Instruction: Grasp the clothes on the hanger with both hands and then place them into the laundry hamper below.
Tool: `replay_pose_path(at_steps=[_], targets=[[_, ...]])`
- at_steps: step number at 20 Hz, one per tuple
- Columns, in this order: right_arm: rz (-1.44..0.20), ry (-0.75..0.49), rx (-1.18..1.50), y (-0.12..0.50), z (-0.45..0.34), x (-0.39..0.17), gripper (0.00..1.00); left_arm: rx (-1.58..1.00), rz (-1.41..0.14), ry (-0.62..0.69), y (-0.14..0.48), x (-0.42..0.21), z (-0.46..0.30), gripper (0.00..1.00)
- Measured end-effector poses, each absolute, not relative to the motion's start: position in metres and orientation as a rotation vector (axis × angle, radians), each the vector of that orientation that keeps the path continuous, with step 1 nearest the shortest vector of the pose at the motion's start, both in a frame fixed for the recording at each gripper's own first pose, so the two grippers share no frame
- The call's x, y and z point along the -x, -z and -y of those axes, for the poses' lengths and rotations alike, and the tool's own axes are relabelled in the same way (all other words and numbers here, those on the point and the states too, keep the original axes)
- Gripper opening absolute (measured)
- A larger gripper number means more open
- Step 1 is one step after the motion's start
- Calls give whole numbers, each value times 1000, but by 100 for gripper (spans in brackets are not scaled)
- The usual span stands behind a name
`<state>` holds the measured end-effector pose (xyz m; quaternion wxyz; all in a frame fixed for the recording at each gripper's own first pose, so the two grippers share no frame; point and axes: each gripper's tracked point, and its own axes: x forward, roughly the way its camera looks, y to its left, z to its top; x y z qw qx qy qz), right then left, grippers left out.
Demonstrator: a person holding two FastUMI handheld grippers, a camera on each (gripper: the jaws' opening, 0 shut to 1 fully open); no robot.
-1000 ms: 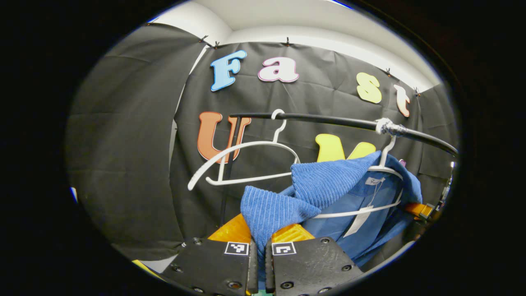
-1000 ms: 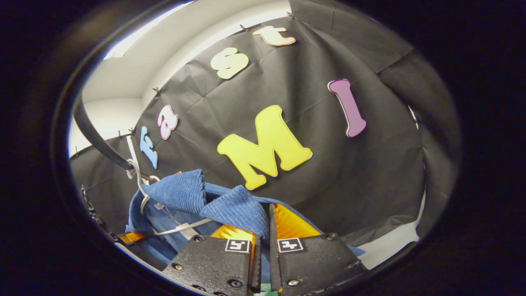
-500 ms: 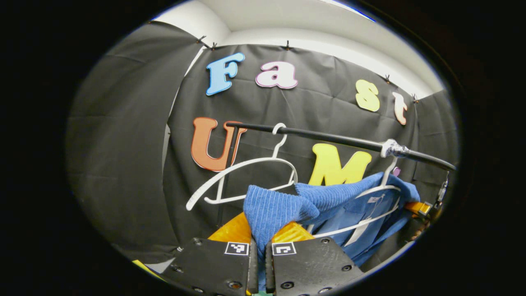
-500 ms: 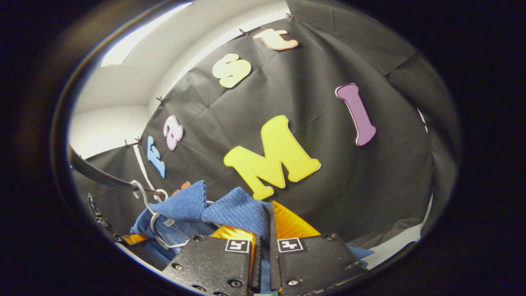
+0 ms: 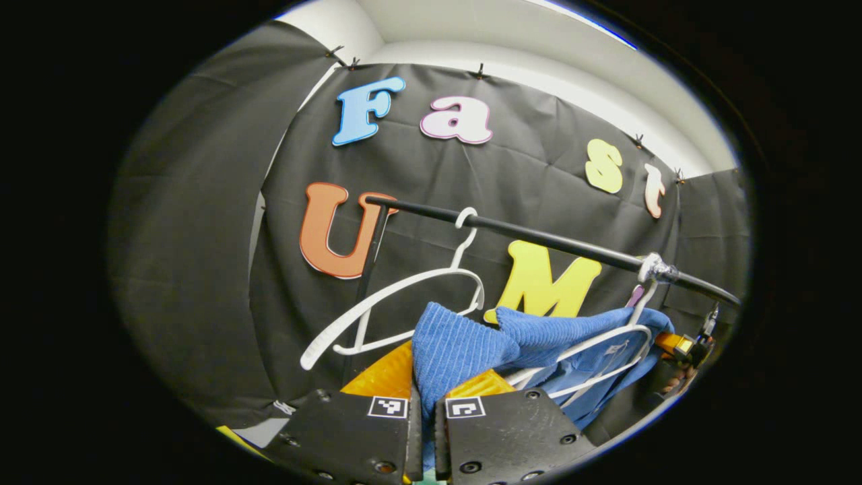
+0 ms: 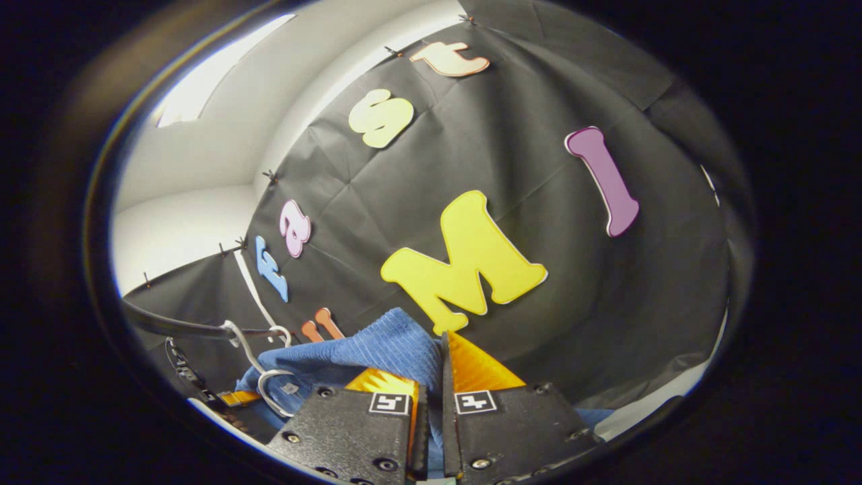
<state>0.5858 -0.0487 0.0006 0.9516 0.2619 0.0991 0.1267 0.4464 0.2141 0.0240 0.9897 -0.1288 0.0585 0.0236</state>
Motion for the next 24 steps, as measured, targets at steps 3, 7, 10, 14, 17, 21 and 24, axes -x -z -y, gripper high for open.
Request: replay_pose_path(at_steps=[3,7,10,14,17,21,24], targets=[[-233,-245,-532,7,59,-604,12,267,-132,-28,-22,-455,-217,7],[-296,-267,-536,34,54,-611,10,312,-178,18,0,-463,-207,7],[-338,-262,-560,58,56,-613,10,357,-201,29,17,-463,-210,7],[-396,-254,-601,90,58,-610,10,406,-245,31,41,-461,-217,7],[-453,-234,-589,118,56,-603,10,423,-280,13,64,-457,-222,7],[-528,-209,-580,149,55,-592,10,446,-343,-24,94,-442,-227,7],[-553,-204,-582,160,53,-582,10,431,-367,-30,106,-434,-225,7]])
